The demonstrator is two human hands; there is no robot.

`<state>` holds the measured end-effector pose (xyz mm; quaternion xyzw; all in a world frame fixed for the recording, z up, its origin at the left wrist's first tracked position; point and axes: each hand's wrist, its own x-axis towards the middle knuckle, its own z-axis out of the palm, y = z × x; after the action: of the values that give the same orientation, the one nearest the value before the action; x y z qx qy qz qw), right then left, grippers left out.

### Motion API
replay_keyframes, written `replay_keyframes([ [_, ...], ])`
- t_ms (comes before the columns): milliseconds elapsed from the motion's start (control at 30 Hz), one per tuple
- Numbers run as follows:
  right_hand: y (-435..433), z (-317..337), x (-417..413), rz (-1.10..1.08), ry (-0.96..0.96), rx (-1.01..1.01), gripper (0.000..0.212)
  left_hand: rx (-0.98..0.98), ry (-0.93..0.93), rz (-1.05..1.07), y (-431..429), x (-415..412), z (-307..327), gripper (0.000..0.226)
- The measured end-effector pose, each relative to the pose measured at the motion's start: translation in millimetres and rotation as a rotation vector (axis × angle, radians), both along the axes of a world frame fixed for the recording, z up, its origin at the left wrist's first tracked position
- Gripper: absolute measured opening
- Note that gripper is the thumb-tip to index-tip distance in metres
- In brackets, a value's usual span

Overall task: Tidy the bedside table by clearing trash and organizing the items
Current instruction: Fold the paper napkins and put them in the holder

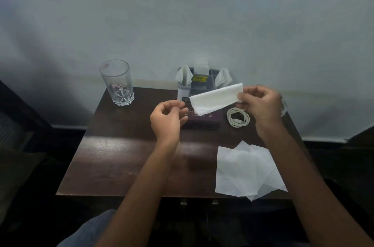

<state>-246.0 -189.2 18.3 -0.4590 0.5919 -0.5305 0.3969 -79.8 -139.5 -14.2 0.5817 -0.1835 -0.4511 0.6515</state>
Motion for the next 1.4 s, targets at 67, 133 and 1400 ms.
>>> replay_keyframes([
  [67, -19, 8, 7, -0.05, 0.207, -0.122, 0.01, 0.011, 0.001, 0.041, 1, 2, 1, 0.03],
  [133, -37, 19, 15, -0.052, 0.462, -0.256, 0.013, 0.016, -0.009, 0.036, 3, 4, 2, 0.03],
  [1400, 50, -34, -75, 0.115, 0.46, 0.476, 0.009, 0.256, -0.195, -0.655, 24, -45, -7, 0.02],
])
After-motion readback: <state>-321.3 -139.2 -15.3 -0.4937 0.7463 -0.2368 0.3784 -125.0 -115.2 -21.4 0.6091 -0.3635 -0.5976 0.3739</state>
